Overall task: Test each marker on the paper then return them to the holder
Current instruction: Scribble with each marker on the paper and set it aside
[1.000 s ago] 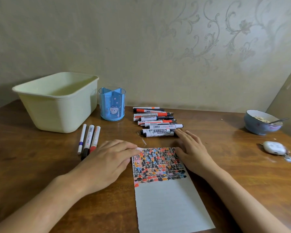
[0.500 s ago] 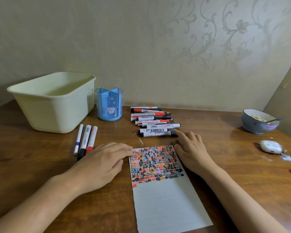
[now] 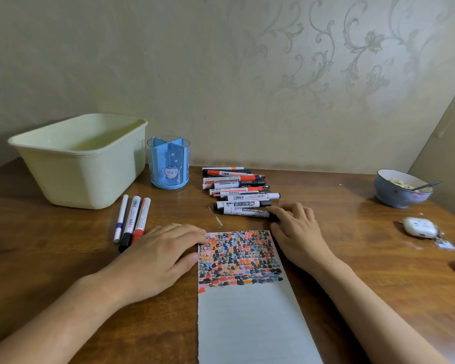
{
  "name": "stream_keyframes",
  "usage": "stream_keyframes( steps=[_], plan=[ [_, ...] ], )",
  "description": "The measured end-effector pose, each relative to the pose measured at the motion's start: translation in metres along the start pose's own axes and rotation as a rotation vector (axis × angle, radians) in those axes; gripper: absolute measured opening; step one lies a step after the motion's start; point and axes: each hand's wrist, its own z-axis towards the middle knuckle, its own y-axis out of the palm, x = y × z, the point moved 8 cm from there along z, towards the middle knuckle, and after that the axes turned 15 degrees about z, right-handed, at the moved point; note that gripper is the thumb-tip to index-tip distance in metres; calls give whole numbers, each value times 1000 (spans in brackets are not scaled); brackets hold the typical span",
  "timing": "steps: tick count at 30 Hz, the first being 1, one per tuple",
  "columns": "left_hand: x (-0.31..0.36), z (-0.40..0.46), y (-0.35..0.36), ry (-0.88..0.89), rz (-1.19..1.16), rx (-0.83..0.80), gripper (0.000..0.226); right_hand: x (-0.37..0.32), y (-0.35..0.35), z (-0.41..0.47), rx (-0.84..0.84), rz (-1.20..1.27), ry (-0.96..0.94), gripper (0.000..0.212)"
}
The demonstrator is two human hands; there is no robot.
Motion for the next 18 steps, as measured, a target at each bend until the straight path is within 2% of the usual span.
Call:
stream_keyframes(
  steps=[8, 12, 18],
  plan=[
    [1, 0, 0, 5, -5, 4, 43, -12, -12, -2, 57, 73, -25, 9],
    [3, 0, -1, 25, -1, -2, 42, -16, -15, -3, 59, 116, -9, 24],
    [2, -1, -1, 27, 10, -20, 43, -19, -17, -6, 85, 248, -31, 23]
  ],
)
